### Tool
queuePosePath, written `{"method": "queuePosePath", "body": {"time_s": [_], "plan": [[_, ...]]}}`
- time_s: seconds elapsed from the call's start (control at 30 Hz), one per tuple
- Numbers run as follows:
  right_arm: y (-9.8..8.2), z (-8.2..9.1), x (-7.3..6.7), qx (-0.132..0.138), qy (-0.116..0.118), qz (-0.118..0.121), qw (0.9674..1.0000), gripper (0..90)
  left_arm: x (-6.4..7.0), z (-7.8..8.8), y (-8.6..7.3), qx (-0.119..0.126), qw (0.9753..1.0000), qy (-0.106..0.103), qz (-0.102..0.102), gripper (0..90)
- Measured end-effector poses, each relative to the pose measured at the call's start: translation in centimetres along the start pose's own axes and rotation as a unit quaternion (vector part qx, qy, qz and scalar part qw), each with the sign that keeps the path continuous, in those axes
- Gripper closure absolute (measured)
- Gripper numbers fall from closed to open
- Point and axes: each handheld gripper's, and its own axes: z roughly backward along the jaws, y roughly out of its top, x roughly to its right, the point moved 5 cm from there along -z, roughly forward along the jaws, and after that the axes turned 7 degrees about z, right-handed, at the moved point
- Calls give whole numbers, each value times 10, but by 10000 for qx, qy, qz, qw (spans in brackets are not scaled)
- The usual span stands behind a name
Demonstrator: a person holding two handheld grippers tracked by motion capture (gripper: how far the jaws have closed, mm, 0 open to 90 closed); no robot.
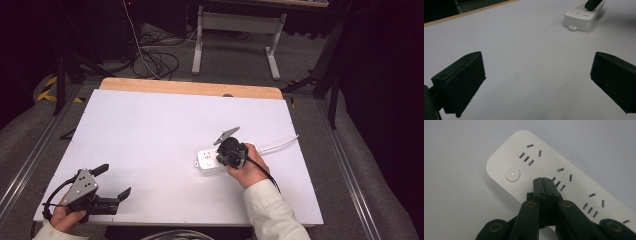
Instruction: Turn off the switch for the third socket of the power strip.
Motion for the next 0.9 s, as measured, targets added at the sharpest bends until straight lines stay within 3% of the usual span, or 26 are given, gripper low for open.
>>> {"method": "queuePosePath", "body": {"time_s": [0.13,0.37,0.9], "plan": [[2,3,-1,48,-2,-7,10000,900,0,0,0,0,10000,-1,-19,2],[9,24,-1,562,-6,-101,9984,900,0,0,0,14,10000,9,-2,1],[17,54,-4,977,-184,-51,9950,900,0,-1,1,19,10000,-11,-11,2]]}}
